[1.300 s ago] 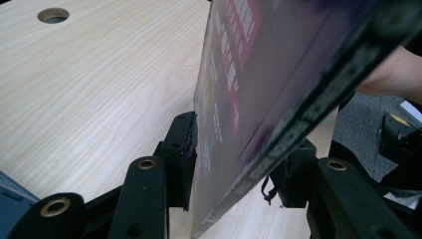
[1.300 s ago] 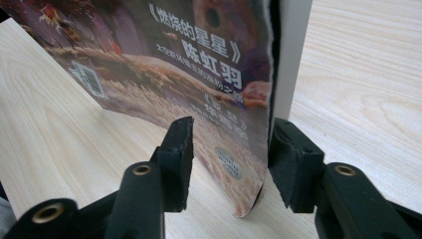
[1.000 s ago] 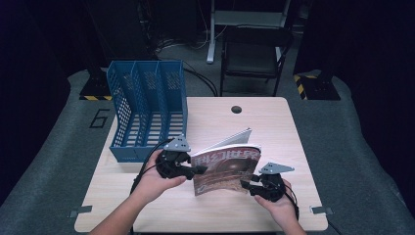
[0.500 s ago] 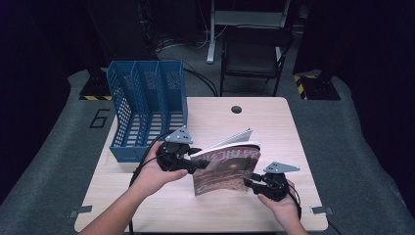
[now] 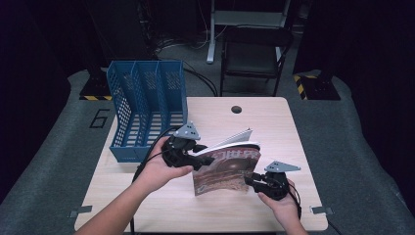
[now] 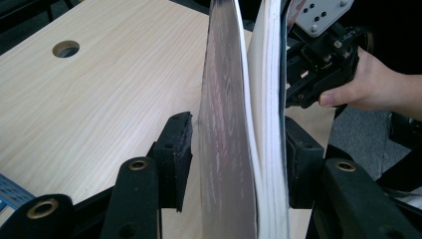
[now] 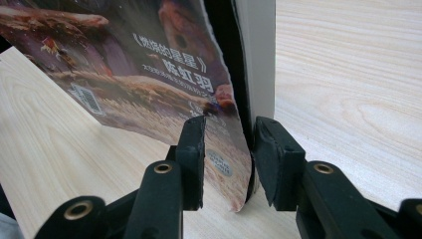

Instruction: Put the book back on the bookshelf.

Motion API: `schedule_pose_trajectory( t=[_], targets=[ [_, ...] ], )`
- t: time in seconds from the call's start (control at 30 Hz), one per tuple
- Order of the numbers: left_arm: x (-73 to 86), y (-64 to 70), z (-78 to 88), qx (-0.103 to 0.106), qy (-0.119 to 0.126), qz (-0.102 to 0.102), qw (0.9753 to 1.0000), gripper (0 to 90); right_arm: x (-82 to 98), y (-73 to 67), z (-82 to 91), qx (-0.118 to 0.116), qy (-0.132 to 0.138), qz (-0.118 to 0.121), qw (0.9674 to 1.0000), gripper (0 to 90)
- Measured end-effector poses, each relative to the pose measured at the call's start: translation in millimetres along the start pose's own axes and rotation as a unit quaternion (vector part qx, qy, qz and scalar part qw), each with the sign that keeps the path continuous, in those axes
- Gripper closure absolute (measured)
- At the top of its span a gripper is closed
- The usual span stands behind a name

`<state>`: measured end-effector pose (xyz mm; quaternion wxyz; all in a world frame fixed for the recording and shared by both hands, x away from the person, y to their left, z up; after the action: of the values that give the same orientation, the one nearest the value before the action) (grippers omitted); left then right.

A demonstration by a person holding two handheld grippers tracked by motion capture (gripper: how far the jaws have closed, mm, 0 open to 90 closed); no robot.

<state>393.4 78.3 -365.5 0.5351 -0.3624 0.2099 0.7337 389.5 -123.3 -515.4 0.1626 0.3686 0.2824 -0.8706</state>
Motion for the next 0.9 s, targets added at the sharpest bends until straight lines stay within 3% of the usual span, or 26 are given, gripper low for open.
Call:
schedule_pose_trajectory(
  t=[0.43, 0.9],
  targets=[
    [-10.0, 0.7, -7.6, -0.001, -0.015, -0.014, 0.9998, 56.8, -2.0, -0.1, -1.2, 0.002, 0.004, -0.001, 1.0000, 65.4],
    [-13.2, 1.4, -11.2, 0.006, -0.025, -0.011, 0.9996, 64.0, -2.4, -0.4, -1.5, 0.001, 0.005, -0.001, 1.0000, 64.9]
  ],
)
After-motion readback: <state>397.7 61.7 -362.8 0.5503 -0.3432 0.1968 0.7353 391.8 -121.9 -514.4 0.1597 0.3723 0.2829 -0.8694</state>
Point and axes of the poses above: each handheld gripper's, and its own axes: z roughly backward along the jaws, x roughly out of its underside, y roughly to its right, the point moved 8 cm from there along -z, roughly forward along the jaws, and after that the axes turned 11 degrees about -z, right-handed, at the moved point
